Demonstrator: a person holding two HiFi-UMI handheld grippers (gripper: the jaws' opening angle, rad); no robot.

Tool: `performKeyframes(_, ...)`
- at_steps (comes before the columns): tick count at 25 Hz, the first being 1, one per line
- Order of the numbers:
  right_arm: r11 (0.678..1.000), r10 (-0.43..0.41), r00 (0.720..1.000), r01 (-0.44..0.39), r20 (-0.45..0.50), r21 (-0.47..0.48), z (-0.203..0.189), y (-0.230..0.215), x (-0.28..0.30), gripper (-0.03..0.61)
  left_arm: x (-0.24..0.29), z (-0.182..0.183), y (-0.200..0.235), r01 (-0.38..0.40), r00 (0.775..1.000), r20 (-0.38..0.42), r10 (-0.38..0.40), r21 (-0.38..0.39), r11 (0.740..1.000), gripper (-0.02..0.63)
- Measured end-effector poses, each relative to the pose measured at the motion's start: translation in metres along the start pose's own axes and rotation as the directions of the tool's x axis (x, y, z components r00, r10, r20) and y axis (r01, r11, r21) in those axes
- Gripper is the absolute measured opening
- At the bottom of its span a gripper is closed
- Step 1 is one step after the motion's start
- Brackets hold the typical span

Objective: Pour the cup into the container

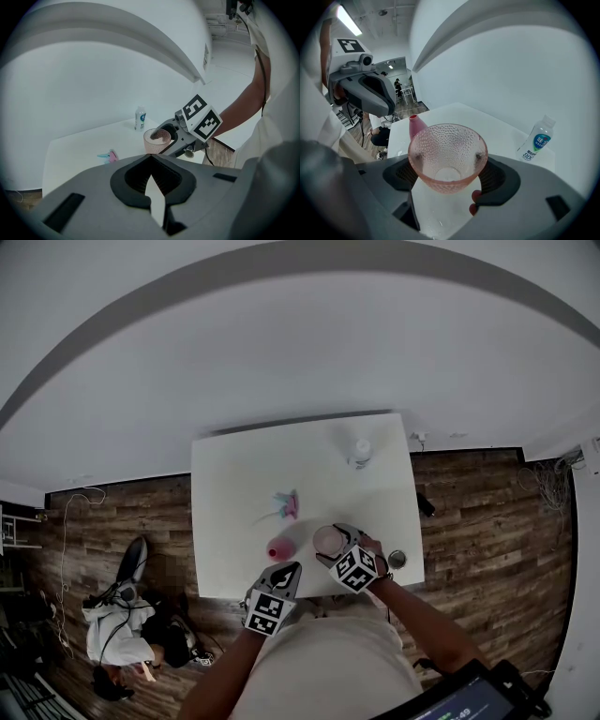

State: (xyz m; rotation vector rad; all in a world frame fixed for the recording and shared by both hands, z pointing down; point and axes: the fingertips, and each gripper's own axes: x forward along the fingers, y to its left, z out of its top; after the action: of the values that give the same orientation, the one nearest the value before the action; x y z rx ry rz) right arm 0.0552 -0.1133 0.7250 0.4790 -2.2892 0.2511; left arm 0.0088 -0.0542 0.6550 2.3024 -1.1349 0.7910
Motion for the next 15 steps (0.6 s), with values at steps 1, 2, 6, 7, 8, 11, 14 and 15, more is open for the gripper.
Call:
performKeyframes(1, 1.000, 0.001, 1.000, -0.001, -0.002, 0.002, -0.002, 0.001, 0.001, 0.378, 0.000, -0.001, -0.001, 0.001, 1.000, -0.004, -0.001, 0.001, 1.000, 0.011)
performKeyframes(2, 1.000, 0.003, 1.000, -0.003, -0.004, 0.003, -0.003, 0.002, 0.002, 0.379, 0.000, -0.002, -0.002, 0.002, 1.000, -0.007, -0.002, 0.001, 1.000, 0.011)
performKeyframes(6, 1.000, 0.013, 1.000, -0.013, -0.010, 0.008, -0.008, 0.003, 0.006, 0.377, 0.002, -0.005, -0.005, 0.009, 1.000, -0.015, -0.009, 0.004, 1.000, 0.011)
performKeyframes(7, 1.000, 0.015, 1.000, -0.015, -0.012, 0.008, -0.010, 0.003, 0.007, 0.379, 0.004, -0.005, -0.006, 0.011, 1.000, -0.017, -0.011, 0.004, 1.000, 0.011)
performKeyframes(8, 1.000, 0.017, 1.000, -0.017, -0.015, 0.008, -0.011, 0.003, 0.008, 0.379, 0.005, -0.006, -0.007, 0.012, 1.000, -0.019, -0.012, 0.003, 1.000, 0.011)
performKeyframes(11, 1.000, 0.023, 0.999, -0.023, -0.024, 0.001, -0.015, 0.003, 0.012, 0.378, 0.007, -0.008, -0.009, 0.015, 1.000, -0.025, -0.015, -0.001, 1.000, 0.011)
performKeyframes(14, 1.000, 0.029, 0.999, -0.029, -0.031, -0.008, -0.020, 0.003, 0.016, 0.377, 0.010, -0.011, -0.012, 0.016, 0.999, -0.033, -0.016, -0.005, 1.000, 0.011)
performKeyframes(15, 0.999, 0.031, 0.999, -0.031, -0.033, -0.010, -0.022, 0.003, 0.017, 0.379, 0.010, -0.013, -0.013, 0.016, 0.999, -0.035, -0.016, -0.006, 1.000, 0.011)
